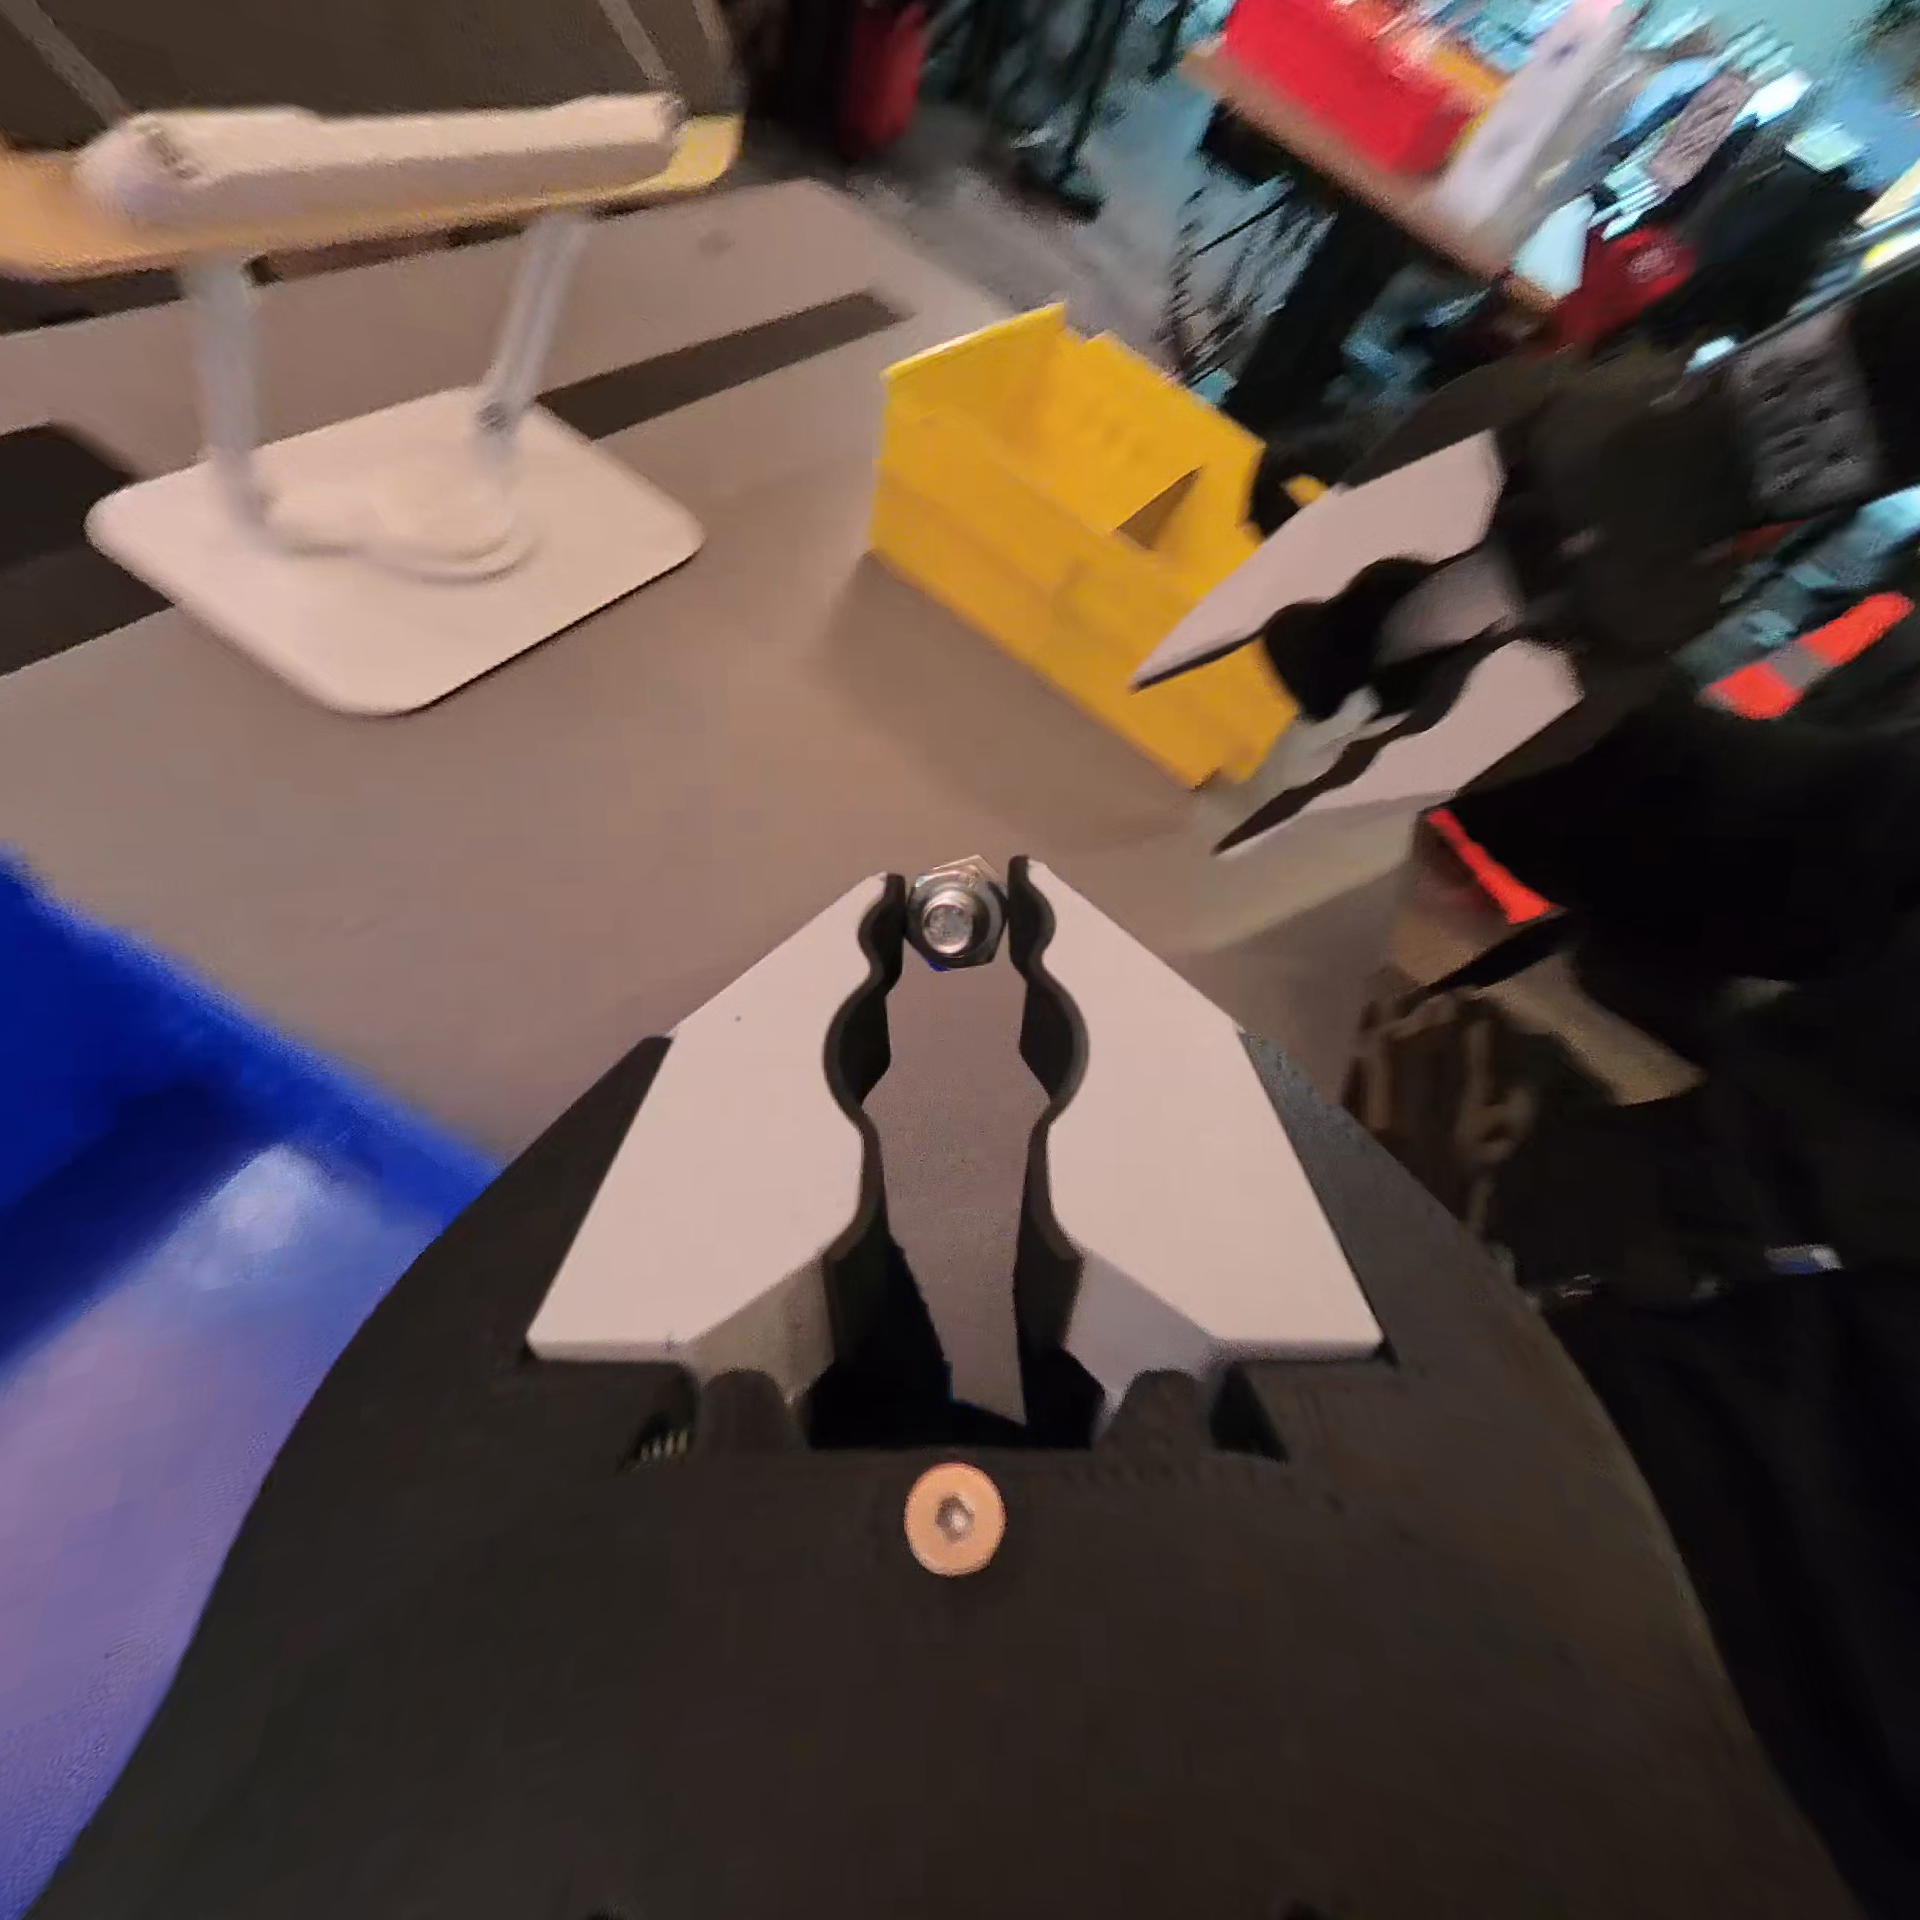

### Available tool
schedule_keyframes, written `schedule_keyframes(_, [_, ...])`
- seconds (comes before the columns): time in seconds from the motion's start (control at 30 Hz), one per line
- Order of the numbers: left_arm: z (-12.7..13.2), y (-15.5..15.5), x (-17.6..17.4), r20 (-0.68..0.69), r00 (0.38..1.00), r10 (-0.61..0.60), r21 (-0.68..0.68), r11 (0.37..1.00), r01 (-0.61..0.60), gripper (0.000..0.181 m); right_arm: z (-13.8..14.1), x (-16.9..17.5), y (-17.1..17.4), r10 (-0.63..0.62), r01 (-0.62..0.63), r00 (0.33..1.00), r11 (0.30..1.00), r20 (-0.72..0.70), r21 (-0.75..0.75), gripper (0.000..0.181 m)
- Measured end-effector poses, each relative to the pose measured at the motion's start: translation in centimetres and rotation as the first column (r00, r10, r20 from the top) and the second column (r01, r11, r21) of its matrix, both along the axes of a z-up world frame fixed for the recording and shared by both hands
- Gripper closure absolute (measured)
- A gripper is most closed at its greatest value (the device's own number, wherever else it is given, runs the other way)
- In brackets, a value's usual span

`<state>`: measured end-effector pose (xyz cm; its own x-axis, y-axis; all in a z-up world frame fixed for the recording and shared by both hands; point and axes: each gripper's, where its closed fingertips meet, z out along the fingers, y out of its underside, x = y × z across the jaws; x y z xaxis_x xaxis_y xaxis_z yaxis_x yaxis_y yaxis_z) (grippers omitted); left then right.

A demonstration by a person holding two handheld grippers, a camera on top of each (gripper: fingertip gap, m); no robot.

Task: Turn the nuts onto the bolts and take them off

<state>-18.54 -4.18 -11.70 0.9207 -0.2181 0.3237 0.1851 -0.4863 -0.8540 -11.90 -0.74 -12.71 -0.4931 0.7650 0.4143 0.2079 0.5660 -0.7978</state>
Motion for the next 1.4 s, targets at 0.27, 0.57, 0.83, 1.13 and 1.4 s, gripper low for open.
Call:
schedule_keyframes(0.27, [1.9, 2.1, 6.0, 0.187, 0.968, -0.168, 0.131, 0.981, 0.146, 0.164, 2.6, -0.6, -1.6, 0.048, -0.046, 0.983, 0.999, -0.180, 0.014, 0.145])
schedule_keyframes(0.57, [1.5, 2.9, 7.2, 0.212, 0.961, -0.178, 0.137, 0.979, 0.151, 0.163, 1.6, -0.2, -2.1, 0.070, -0.070, 0.989, 0.998, -0.133, 0.006, 0.166])
schedule_keyframes(0.83, [1.9, 3.1, 7.4, 0.242, 0.952, -0.187, 0.162, 0.975, 0.151, 0.163, 1.9, 0.1, -2.0, 0.069, -0.074, 0.987, 0.997, -0.145, -0.026, 0.167])
schedule_keyframes(1.13, [3.6, 3.4, 7.7, 0.238, 0.952, -0.191, 0.263, 0.957, 0.126, 0.154, 3.4, 0.3, -1.2, 0.023, -0.041, 0.981, 0.995, -0.195, -0.093, 0.166])
schedule_keyframes(1.4, [4.0, 4.2, 8.5, 0.313, 0.928, -0.201, 0.325, 0.941, 0.095, 0.164, 4.4, 0.4, -1.1, -0.021, -0.014, 0.967, 0.991, -0.253, -0.136, 0.166])
